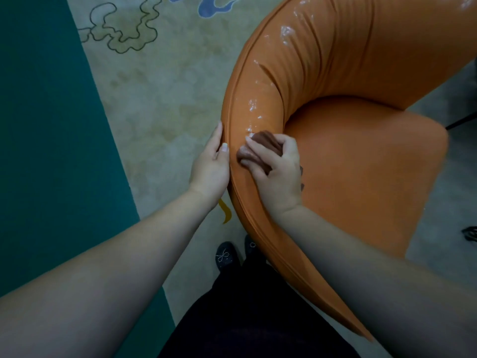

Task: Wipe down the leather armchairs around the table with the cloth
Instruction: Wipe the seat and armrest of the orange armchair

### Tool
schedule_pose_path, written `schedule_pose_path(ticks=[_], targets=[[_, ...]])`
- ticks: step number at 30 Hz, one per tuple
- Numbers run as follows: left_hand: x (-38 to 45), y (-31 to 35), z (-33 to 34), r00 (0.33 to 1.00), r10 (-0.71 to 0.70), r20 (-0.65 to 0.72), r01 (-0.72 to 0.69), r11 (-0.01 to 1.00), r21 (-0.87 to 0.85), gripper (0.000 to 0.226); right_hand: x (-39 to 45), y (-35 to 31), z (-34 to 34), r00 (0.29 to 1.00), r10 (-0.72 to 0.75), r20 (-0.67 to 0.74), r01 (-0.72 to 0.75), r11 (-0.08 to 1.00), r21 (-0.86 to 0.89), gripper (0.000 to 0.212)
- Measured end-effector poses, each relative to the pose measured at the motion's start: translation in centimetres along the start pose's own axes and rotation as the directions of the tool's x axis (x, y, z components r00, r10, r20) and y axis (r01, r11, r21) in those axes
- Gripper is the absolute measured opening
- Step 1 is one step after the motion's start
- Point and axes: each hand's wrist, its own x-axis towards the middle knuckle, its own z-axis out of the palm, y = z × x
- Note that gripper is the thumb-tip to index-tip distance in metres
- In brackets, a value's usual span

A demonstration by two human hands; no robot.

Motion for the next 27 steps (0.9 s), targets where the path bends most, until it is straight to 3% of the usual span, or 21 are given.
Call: schedule_pose_path(ticks=[4, 9, 13, 19, 22, 27], targets=[[0.3, 0.3, 2.6, 0.993, 0.023, -0.118, -0.021, 1.0, 0.017, 0.049, -1.9, 1.6, -1.5, 0.995, 0.079, 0.061, -0.082, 0.996, 0.044, 0.036], [0.0, -1.1, 4.5, 0.951, 0.047, -0.305, -0.032, 0.998, 0.054, 0.046, 0.6, 2.1, -1.1, 0.969, 0.241, -0.046, -0.222, 0.942, 0.25, 0.039], [0.3, -1.7, 4.4, 0.937, 0.088, -0.339, -0.044, 0.99, 0.133, 0.046, 4.0, 1.2, 0.2, 0.984, 0.156, -0.088, -0.135, 0.97, 0.203, 0.047], [0.1, -1.7, 4.4, 0.932, 0.139, -0.335, -0.081, 0.98, 0.182, 0.05, 2.2, 2.8, 0.4, 0.995, -0.097, -0.028, 0.098, 0.994, 0.041, 0.035], [0.1, -1.6, 4.4, 0.93, 0.136, -0.34, -0.071, 0.978, 0.195, 0.051, 2.0, 3.2, 0.5, 0.995, -0.095, -0.025, 0.096, 0.995, 0.038, 0.033], [0.2, -1.5, 4.4, 0.926, 0.14, -0.351, -0.073, 0.978, 0.197, 0.051, 5.6, 2.7, 2.0, 0.989, -0.022, -0.147, 0.036, 0.996, 0.087, 0.022]])
